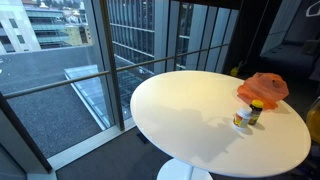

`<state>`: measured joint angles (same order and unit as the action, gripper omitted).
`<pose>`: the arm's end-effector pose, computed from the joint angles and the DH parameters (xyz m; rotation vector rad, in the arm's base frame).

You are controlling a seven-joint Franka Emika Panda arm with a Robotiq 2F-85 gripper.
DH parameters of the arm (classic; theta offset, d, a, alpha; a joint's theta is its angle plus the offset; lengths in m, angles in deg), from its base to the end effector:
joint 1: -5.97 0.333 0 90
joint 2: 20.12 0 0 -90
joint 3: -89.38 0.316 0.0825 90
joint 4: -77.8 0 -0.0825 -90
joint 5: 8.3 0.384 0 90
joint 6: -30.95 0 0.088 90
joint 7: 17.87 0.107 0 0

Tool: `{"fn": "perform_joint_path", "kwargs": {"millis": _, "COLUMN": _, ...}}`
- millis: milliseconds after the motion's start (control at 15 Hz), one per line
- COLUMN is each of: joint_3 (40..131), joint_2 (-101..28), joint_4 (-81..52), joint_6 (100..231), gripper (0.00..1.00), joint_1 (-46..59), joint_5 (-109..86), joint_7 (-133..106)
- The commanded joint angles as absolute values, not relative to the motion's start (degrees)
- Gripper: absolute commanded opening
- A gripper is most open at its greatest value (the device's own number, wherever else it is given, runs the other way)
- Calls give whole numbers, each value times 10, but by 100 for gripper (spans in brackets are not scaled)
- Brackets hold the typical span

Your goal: Remove the blue box from the plastic bag

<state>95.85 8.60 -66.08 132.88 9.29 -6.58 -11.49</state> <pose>0.3589 0.0651 0.4356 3.0650 0.0455 -0.3506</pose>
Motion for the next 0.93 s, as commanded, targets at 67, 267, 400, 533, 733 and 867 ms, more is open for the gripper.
{"fn": "perform_joint_path", "kwargs": {"millis": 67, "joint_3": 956, "joint_2": 86, "joint_4": -660, "joint_6": 1328, "gripper": 100, "joint_1": 96, "joint_5": -67, "joint_7": -114}}
{"fn": "perform_joint_path", "kwargs": {"millis": 267, "joint_3": 956, "joint_2": 86, "joint_4": -660, "joint_6": 1328, "gripper": 100, "joint_1": 96, "joint_5": -67, "joint_7": -114}}
{"fn": "perform_joint_path", "kwargs": {"millis": 400, "joint_3": 956, "joint_2": 86, "joint_4": -660, "joint_6": 1328, "gripper": 100, "joint_1": 96, "joint_5": -67, "joint_7": -114}}
{"fn": "perform_joint_path", "kwargs": {"millis": 533, "joint_3": 954, "joint_2": 82, "joint_4": -652, "joint_6": 1327, "gripper": 100, "joint_1": 93, "joint_5": -66, "joint_7": -111}}
{"fn": "perform_joint_path", "kwargs": {"millis": 733, "joint_3": 948, "joint_2": 76, "joint_4": -640, "joint_6": 1327, "gripper": 100, "joint_1": 88, "joint_5": -66, "joint_7": -110}}
{"fn": "perform_joint_path", "kwargs": {"millis": 867, "joint_3": 943, "joint_2": 72, "joint_4": -632, "joint_6": 1329, "gripper": 100, "joint_1": 83, "joint_5": -67, "joint_7": -111}}
